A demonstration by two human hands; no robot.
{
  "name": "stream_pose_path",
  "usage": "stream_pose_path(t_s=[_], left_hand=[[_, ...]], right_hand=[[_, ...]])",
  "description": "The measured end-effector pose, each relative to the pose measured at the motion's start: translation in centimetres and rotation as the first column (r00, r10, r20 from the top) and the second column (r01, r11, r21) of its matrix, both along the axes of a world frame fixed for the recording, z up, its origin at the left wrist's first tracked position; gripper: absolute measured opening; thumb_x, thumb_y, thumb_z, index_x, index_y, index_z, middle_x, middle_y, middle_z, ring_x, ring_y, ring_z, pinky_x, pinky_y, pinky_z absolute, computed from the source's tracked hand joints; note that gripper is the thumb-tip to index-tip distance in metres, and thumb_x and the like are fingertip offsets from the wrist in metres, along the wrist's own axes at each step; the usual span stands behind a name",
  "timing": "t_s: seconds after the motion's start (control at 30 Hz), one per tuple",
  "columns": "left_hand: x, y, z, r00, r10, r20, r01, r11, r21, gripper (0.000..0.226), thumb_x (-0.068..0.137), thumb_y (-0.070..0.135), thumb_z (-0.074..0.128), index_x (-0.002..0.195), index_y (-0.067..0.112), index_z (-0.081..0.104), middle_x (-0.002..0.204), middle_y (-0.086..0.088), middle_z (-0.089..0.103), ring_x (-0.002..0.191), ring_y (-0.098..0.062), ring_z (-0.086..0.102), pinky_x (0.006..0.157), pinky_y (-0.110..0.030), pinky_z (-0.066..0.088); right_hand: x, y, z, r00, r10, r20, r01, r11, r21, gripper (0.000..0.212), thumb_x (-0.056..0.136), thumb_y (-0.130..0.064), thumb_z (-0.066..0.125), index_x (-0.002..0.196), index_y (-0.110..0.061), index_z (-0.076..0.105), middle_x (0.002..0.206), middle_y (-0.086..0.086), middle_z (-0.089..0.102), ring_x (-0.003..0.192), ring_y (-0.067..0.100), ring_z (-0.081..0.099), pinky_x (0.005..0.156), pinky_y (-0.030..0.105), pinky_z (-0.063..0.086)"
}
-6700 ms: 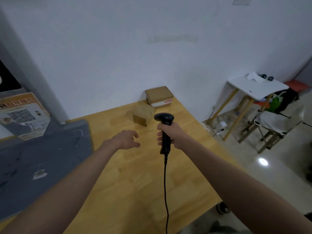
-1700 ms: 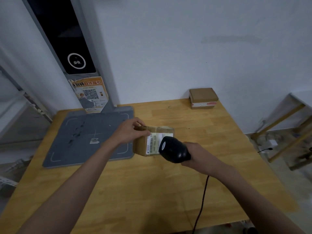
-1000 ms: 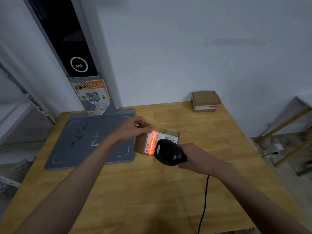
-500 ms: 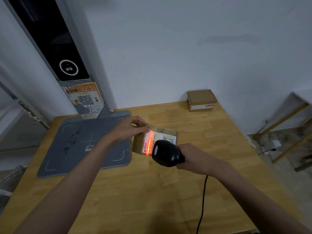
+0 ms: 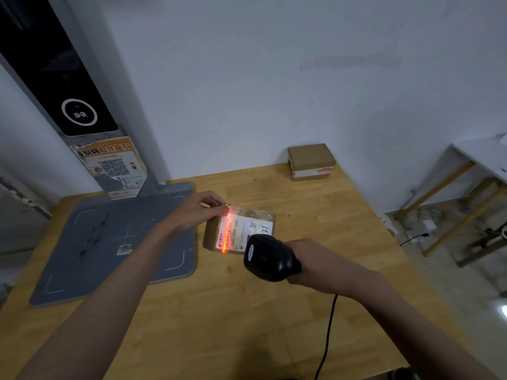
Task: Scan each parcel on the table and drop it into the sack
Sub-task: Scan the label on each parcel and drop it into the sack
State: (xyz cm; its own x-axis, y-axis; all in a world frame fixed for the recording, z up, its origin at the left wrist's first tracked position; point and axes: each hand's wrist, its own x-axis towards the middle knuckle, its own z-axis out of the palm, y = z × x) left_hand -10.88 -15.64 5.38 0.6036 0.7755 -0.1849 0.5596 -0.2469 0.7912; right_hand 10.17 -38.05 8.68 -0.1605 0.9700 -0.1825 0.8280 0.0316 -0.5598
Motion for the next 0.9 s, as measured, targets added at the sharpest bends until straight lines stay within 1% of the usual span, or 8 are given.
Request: stream_pose_path(t_s=[0.17, 0.3, 0.43, 0.53, 0.63, 0.73, 0.83, 0.9], left_hand=[[0.0, -0.6, 0.9, 0.999, -0.031, 0.022, 0.031, 0.999, 0.007, 0.019, 0.084, 0.034, 0.075, 0.101, 0.026, 0.071, 0.112, 0.007, 0.065, 0.111, -0.010, 0.056, 0.097, -0.039, 0.047], [-0.6, -1.5, 1.4, 0.997, -0.075, 0.004, 0.075, 0.997, 0.011, 0.033, 0.071, 0.052, 0.074, 0.098, 0.033, 0.072, 0.110, 0.010, 0.066, 0.108, -0.010, 0.060, 0.100, -0.041, 0.048], [-1.2, -3.2, 1.4, 0.992, -0.126, 0.002, 0.126, 0.992, -0.014, 0.045, 0.064, 0.060, 0.072, 0.103, 0.037, 0.071, 0.111, 0.011, 0.068, 0.107, -0.012, 0.064, 0.103, -0.045, 0.047], [-1.7, -5.5, 0.8, 0.984, -0.177, 0.029, 0.179, 0.982, -0.057, 0.045, 0.065, 0.061, 0.073, 0.104, 0.038, 0.072, 0.112, 0.009, 0.067, 0.110, -0.012, 0.062, 0.104, -0.044, 0.047], [-1.7, -8.5, -0.4, 0.977, -0.209, 0.042, 0.212, 0.972, -0.098, 0.041, 0.064, 0.060, 0.074, 0.099, 0.038, 0.073, 0.110, 0.009, 0.067, 0.108, -0.012, 0.063, 0.102, -0.043, 0.049], [-0.9, -12.4, -2.2, 0.974, -0.216, 0.061, 0.224, 0.962, -0.159, 0.034, 0.067, 0.057, 0.076, 0.093, 0.035, 0.073, 0.109, 0.006, 0.066, 0.103, -0.014, 0.065, 0.095, -0.044, 0.054], [0.6, -17.3, -4.2, 0.976, -0.206, 0.066, 0.216, 0.953, -0.215, 0.035, 0.074, 0.052, 0.076, 0.092, 0.023, 0.069, 0.103, -0.001, 0.066, 0.098, -0.021, 0.066, 0.086, -0.047, 0.058], [1.8, -20.6, -5.1, 0.971, -0.234, 0.052, 0.239, 0.938, -0.250, 0.039, 0.076, 0.053, 0.075, 0.090, 0.018, 0.065, 0.100, -0.004, 0.066, 0.097, -0.023, 0.066, 0.083, -0.047, 0.059]], right_hand=[[-0.5, -0.9, 0.6, 0.998, -0.053, 0.027, 0.053, 0.999, 0.001, 0.019, 0.079, -0.001, 0.065, 0.098, -0.004, 0.062, 0.091, 0.009, 0.068, 0.081, 0.021, 0.061, 0.064, 0.026, 0.041], [-1.9, -2.8, 0.7, 0.993, -0.116, 0.029, 0.116, 0.993, 0.010, 0.020, 0.080, -0.001, 0.065, 0.099, -0.006, 0.062, 0.086, 0.001, 0.063, 0.077, 0.015, 0.057, 0.061, 0.018, 0.040], [-4.0, -5.5, 0.4, 0.974, -0.222, -0.036, 0.222, 0.975, -0.005, 0.021, 0.079, -0.001, 0.067, 0.098, -0.007, 0.063, 0.089, 0.005, 0.068, 0.081, 0.020, 0.063, 0.071, 0.035, 0.050], [-6.0, -8.2, -0.4, 0.934, -0.352, -0.056, 0.352, 0.936, -0.010, 0.015, 0.081, -0.001, 0.066, 0.091, -0.011, 0.061, 0.084, 0.002, 0.067, 0.078, 0.017, 0.063, 0.069, 0.030, 0.050], [-8.1, -11.5, -1.9, 0.841, -0.529, -0.115, 0.529, 0.848, -0.037, 0.022, 0.085, -0.005, 0.066, 0.083, -0.025, 0.057, 0.075, -0.009, 0.067, 0.067, 0.004, 0.067, 0.060, 0.015, 0.050], [-10.4, -15.1, -4.0, 0.698, -0.685, -0.208, 0.684, 0.724, -0.087, 0.009, 0.089, -0.011, 0.067, 0.091, -0.019, 0.064, 0.080, -0.007, 0.073, 0.069, 0.001, 0.071, 0.068, 0.021, 0.057], [-12.7, -18.9, -5.5, 0.543, -0.788, -0.292, 0.791, 0.596, -0.139, 0.007, 0.093, -0.021, 0.068, 0.098, -0.021, 0.063, 0.081, -0.006, 0.073, 0.070, -0.004, 0.070, 0.067, 0.016, 0.055], [-13.9, -21.3, -6.3, 0.423, -0.843, -0.333, 0.851, 0.496, -0.174, 0.008, 0.093, -0.025, 0.068, 0.097, -0.019, 0.065, 0.084, 0.000, 0.076, 0.077, 0.003, 0.073, 0.076, 0.027, 0.060]])
